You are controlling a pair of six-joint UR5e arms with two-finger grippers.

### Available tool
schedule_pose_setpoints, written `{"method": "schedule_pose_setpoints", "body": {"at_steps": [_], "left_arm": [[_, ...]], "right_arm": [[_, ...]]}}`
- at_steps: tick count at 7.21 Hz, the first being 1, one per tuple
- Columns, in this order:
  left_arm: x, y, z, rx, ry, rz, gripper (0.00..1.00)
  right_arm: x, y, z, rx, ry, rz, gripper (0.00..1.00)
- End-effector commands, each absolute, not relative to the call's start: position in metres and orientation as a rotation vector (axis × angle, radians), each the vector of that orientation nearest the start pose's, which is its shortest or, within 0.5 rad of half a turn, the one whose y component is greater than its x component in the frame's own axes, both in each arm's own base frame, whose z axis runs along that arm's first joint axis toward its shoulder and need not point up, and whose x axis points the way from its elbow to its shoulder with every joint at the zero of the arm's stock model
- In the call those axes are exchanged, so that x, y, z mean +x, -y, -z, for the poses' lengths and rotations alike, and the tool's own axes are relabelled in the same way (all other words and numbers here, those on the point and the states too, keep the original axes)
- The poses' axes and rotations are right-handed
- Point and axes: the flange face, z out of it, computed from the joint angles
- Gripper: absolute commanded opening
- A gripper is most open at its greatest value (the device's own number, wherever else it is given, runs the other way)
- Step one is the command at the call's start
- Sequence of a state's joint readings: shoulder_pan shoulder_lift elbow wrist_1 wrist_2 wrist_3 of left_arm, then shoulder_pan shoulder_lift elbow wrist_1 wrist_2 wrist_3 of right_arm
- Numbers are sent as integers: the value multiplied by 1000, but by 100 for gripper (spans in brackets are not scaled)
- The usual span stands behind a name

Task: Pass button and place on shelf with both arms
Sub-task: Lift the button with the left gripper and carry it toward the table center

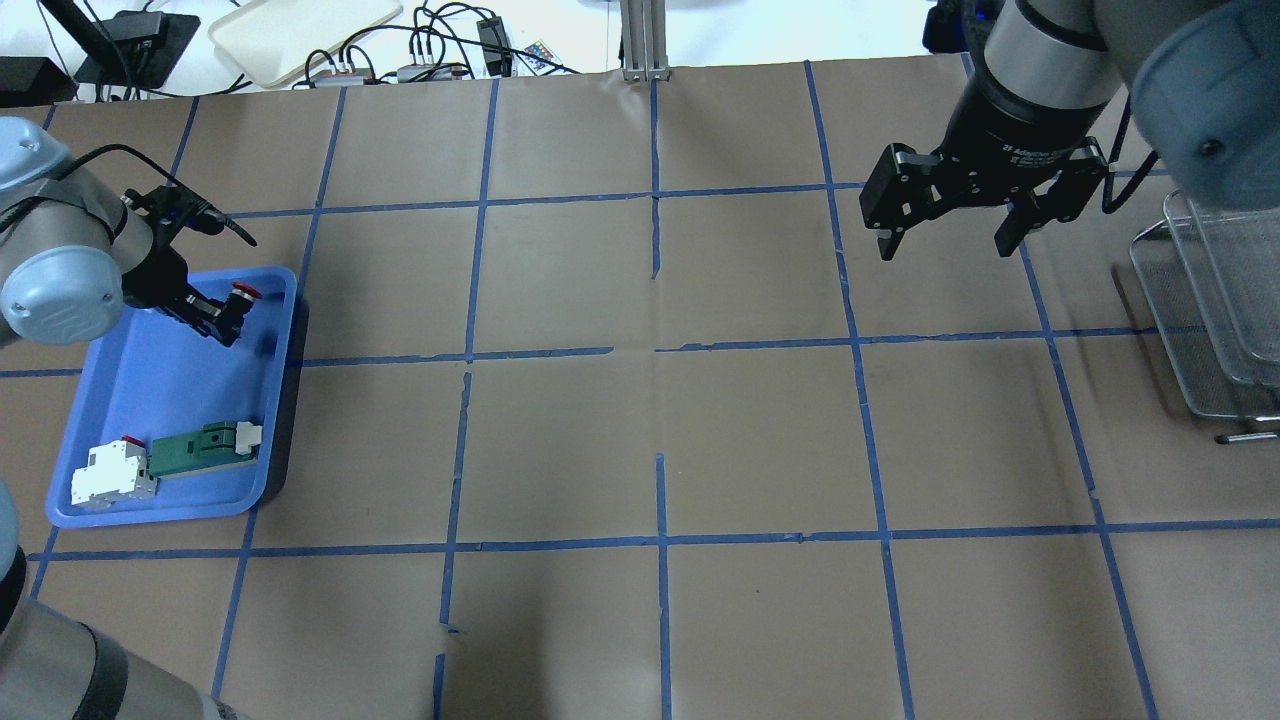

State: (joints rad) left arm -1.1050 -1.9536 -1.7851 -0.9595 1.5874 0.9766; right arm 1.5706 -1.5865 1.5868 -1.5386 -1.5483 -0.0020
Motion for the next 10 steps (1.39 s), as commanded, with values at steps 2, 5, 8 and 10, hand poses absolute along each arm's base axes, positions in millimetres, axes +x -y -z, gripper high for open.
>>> {"method": "schedule_pose_setpoints", "body": {"at_steps": [2, 5, 8, 10], "left_arm": [[19, 600, -322, 1442, -2793, 214, 0], [-163, 590, -392, 1998, -2430, 245, 0], [-285, 565, -465, 2334, -2236, 284, 0], [-315, 552, -469, 2428, -2207, 378, 0]], "right_arm": [[122, 487, -482, 26, -3138, -74, 100], [106, 487, -492, -71, -3178, -53, 100], [111, 474, -507, -763, -3017, 29, 100], [107, 471, -513, -1143, -2848, 93, 100]]}}
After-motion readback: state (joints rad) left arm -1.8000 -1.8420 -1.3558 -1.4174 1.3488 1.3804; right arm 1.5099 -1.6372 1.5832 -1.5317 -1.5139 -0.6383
